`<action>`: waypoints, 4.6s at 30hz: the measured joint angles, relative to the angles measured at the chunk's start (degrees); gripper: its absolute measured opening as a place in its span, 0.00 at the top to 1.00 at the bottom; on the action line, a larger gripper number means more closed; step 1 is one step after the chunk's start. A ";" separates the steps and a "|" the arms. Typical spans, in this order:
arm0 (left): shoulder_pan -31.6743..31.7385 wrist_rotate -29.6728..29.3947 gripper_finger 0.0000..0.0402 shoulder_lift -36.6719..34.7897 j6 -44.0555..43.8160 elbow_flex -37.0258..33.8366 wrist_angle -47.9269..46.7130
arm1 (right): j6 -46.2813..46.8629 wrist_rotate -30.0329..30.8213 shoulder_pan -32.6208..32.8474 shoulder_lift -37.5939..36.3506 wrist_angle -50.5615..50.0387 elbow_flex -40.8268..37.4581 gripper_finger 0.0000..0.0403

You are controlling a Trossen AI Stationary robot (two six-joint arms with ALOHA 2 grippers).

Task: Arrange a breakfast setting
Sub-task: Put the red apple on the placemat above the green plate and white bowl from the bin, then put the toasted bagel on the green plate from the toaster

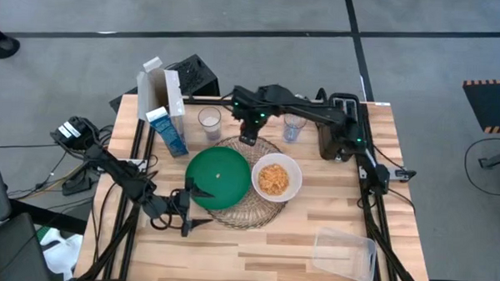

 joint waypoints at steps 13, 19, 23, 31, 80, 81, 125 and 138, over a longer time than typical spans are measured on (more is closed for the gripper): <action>0.58 5.51 0.08 0.00 -3.02 0.02 -4.76 | 0.75 -8.81 -2.43 12.48 -6.51 2.75 0.24; 0.58 3.80 0.08 0.00 -2.03 0.02 -4.67 | 0.02 -9.22 -1.53 15.69 -7.41 2.75 0.24; 0.58 3.73 0.08 0.00 -2.03 0.02 -4.75 | -0.68 -9.31 -1.29 15.66 -7.94 2.77 0.24; 0.58 3.67 0.08 0.00 -2.03 0.02 -4.76 | -0.54 -9.20 -1.24 15.56 -6.73 2.77 0.17; 0.58 2.63 0.08 0.00 -4.04 0.04 -5.07 | 11.00 0.08 -6.68 -34.79 -10.54 -28.80 0.14; 0.58 2.36 0.08 0.02 -4.04 0.04 -5.05 | 11.66 0.18 -8.08 -37.40 -9.51 -31.93 0.14; 2.72 2.47 0.08 0.02 -4.07 0.04 -5.19 | 21.60 5.07 -34.49 -43.41 -8.19 -52.13 0.29; 2.72 2.47 0.08 0.00 -4.15 0.04 -5.31 | 21.19 5.05 -34.79 -43.41 -7.68 -52.13 0.48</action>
